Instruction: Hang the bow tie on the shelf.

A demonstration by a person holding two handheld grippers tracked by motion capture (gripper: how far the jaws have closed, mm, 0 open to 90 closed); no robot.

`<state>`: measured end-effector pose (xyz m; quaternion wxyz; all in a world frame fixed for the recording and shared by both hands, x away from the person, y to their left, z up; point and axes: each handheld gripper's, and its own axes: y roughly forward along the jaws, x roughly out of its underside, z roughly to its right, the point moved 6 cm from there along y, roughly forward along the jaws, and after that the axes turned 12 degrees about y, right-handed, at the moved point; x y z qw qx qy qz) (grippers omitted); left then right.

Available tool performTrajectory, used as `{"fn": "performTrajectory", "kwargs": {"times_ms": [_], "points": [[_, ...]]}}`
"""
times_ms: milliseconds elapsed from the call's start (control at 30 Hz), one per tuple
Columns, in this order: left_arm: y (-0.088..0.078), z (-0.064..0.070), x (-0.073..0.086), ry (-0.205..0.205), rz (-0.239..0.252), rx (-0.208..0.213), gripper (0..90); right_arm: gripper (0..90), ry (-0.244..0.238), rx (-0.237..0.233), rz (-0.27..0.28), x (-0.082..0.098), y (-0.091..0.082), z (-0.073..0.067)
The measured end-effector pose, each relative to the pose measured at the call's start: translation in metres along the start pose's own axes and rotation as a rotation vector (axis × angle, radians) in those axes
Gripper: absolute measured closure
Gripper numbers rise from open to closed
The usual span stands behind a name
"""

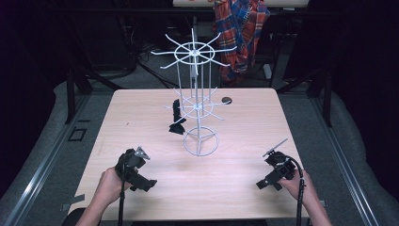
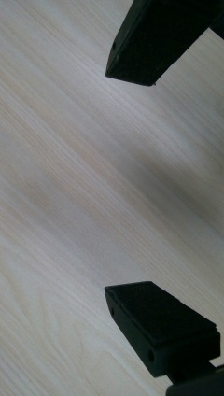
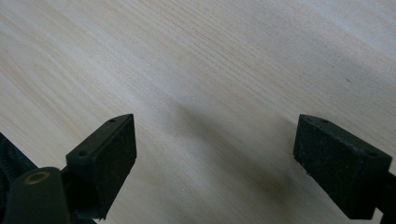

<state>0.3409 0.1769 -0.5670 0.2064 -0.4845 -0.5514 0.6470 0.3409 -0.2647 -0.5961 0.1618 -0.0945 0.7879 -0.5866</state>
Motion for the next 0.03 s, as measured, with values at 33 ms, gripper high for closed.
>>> {"fn": "performTrajectory", "kwargs": {"times_ms": [33], "points": [[0.0012,0.0004,-0.0006,0.003,-0.007,0.001,0.0,12.9,-0.004,0.005,-0.003,0.0002,0.0002,0.0004]]}}
